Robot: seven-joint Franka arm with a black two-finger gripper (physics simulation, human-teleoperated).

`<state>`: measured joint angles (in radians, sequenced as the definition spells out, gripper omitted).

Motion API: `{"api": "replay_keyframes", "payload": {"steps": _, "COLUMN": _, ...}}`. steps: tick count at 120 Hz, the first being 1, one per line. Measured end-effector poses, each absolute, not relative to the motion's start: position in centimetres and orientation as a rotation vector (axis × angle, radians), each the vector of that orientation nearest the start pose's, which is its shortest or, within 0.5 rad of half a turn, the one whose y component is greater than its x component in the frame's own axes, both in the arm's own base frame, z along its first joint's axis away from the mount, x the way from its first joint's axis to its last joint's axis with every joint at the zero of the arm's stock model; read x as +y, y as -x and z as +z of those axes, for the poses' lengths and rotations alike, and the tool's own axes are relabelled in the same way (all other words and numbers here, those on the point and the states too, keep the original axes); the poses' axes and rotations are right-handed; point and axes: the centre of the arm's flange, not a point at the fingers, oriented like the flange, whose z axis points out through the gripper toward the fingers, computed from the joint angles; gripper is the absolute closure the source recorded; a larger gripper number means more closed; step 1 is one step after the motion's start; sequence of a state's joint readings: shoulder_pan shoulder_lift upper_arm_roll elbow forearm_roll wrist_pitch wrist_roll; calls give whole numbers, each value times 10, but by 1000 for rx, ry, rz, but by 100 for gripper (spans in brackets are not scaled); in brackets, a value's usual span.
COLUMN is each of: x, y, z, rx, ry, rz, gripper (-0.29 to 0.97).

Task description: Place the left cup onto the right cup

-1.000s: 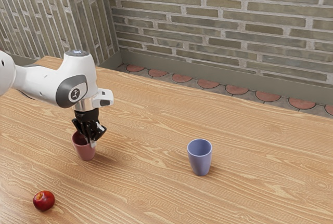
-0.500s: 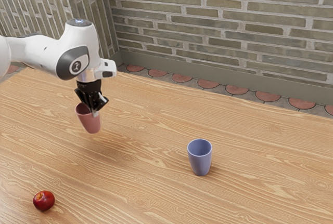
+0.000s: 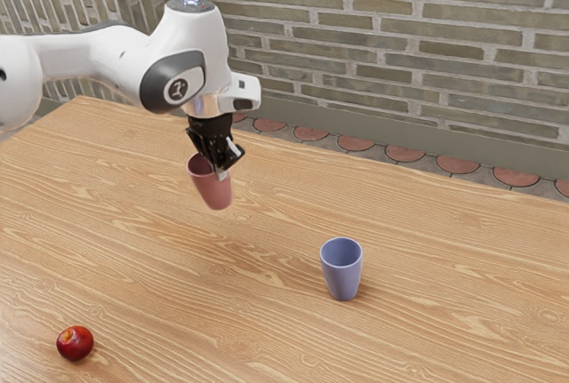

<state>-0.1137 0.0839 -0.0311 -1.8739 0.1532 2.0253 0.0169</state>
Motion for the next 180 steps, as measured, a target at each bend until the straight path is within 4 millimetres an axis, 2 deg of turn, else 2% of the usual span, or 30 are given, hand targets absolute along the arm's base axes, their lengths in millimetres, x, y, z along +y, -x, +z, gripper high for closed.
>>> {"api": "replay_keyframes", "payload": {"steps": 18, "x": -119, "y": -582, "z": 488, "rx": 403, "ry": 2989, "rz": -139, "gripper": 79}}
{"api": "replay_keyframes", "payload": {"steps": 53, "x": -207, "y": -556, "z": 496, "rx": 545, "ry": 2985, "rz": -158, "gripper": 79}}
{"api": "replay_keyframes", "payload": {"steps": 94, "x": -279, "y": -531, "z": 496, "rx": 616, "ry": 2993, "rz": -172, "gripper": 79}}
{"api": "replay_keyframes", "payload": {"steps": 107, "x": -302, "y": -530, "z": 506, "rx": 637, "ry": 3001, "rz": -207, "gripper": 79}}
{"api": "replay_keyframes", "payload": {"steps": 120, "x": -316, "y": -532, "z": 507, "rx": 640, "ry": 3011, "rz": -214, "gripper": 79}}
{"api": "replay_keyframes", "payload": {"steps": 141, "x": -331, "y": -557, "z": 504, "rx": 618, "ry": 3041, "rz": -194, "gripper": 79}}
{"api": "replay_keyframes", "payload": {"steps": 158, "x": -328, "y": -575, "z": 494, "rx": 576, "ry": 3048, "rz": -144, "gripper": 79}}
{"api": "replay_keyframes", "payload": {"steps": 180, "x": -317, "y": -581, "z": 479, "rx": 523, "ry": 3037, "rz": -44, "gripper": 79}}
